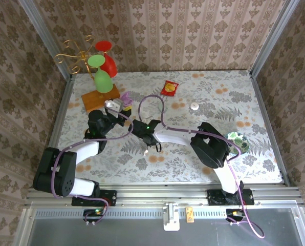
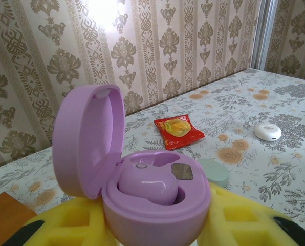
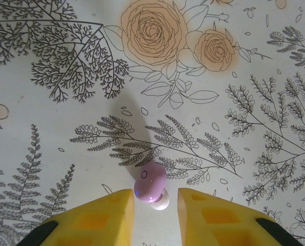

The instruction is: Insert wireless bluetooth earbuds into charging case

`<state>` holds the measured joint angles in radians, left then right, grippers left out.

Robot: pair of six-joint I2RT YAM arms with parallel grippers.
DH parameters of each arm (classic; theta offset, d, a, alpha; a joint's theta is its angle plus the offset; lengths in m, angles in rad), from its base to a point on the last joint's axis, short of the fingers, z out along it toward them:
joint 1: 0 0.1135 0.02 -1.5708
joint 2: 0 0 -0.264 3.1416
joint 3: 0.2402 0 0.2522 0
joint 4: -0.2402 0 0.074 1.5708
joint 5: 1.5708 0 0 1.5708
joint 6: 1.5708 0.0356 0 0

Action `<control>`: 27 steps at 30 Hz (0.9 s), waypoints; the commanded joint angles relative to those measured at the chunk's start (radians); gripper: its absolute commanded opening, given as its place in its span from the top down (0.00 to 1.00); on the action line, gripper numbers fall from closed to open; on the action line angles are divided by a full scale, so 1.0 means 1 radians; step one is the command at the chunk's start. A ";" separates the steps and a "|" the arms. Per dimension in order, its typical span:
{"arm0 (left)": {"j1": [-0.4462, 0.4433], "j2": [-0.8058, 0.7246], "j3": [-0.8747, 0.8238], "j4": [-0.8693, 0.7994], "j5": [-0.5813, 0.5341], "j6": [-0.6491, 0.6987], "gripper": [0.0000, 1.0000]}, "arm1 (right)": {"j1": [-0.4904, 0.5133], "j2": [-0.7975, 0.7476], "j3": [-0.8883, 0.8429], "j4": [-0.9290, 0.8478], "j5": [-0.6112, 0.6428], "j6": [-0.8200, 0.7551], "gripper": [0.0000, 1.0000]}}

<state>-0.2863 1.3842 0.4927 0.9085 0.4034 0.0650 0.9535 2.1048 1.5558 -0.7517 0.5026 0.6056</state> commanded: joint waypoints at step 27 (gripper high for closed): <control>0.006 -0.027 -0.013 0.043 0.021 -0.015 0.76 | 0.001 0.101 0.089 -0.076 0.039 -0.039 0.83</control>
<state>-0.2863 1.3827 0.4900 0.9127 0.4068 0.0643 0.9535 2.1838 1.6165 -0.7910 0.5110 0.5713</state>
